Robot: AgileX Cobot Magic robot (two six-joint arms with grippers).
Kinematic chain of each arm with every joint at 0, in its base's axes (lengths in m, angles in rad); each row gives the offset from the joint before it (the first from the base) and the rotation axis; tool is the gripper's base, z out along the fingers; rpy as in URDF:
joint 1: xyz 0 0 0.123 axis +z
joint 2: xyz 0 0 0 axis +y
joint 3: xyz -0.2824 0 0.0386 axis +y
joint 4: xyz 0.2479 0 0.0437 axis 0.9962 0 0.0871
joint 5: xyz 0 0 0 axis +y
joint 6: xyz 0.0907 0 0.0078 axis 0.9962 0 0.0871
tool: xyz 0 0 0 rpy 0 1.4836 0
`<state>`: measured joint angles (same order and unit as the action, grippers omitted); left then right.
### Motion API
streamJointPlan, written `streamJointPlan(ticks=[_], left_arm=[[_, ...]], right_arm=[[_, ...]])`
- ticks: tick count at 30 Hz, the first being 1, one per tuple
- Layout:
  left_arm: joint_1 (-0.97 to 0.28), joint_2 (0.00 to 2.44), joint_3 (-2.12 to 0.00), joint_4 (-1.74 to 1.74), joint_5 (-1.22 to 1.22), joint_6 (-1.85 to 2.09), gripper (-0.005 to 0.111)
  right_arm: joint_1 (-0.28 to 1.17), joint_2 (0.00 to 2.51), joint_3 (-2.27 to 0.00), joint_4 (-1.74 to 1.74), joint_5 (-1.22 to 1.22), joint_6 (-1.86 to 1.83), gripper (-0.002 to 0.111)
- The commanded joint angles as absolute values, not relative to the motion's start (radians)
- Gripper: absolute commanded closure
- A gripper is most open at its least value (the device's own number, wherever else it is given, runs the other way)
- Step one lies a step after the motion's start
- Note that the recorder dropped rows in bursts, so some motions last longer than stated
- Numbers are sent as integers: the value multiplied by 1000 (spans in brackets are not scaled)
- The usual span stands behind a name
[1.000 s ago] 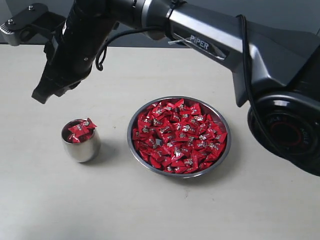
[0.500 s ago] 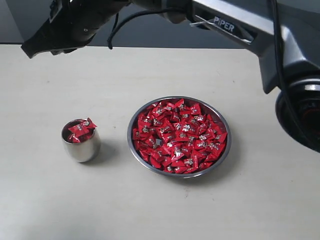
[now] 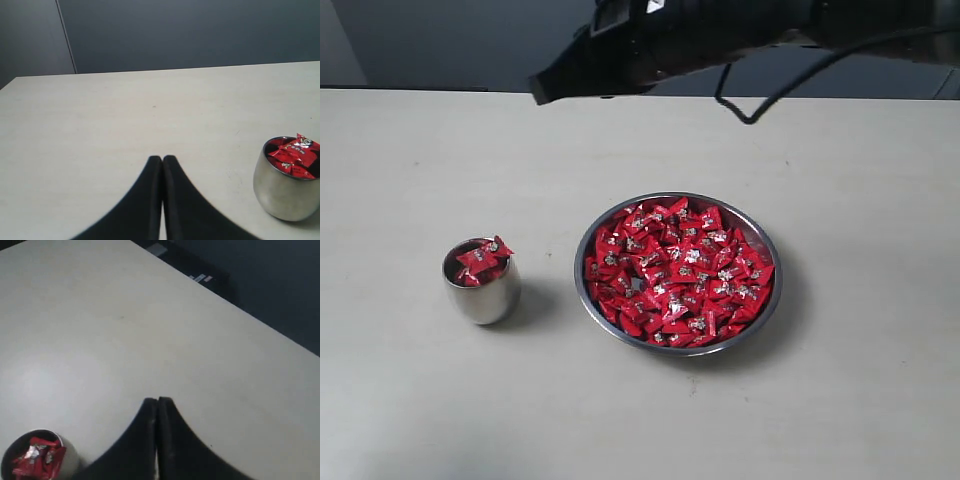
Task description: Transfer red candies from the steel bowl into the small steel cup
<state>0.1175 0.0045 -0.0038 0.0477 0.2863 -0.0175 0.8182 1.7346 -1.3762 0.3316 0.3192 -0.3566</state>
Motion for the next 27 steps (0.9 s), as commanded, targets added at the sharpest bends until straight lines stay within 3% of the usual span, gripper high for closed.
streamJointPlan(ticks=[1,6,11,18,27], left_arm=[[118,0,0,45,284,-19,106],[118,0,0,45,284,-19,106],[118,0,0,45,284,-19,106],[118,0,0,45,284,-19,106],[118,0,0,45,284,-19,106]], right_arm=[[779,1642,-1255,346,281,-365,109],[762,1507,-1136,341,222,-350,109],[654,1433,-1052,345,224,-333,109],[559,1391,-1041,297,383,-314,109],[559,1365,-1041,94,484,-310,109]])
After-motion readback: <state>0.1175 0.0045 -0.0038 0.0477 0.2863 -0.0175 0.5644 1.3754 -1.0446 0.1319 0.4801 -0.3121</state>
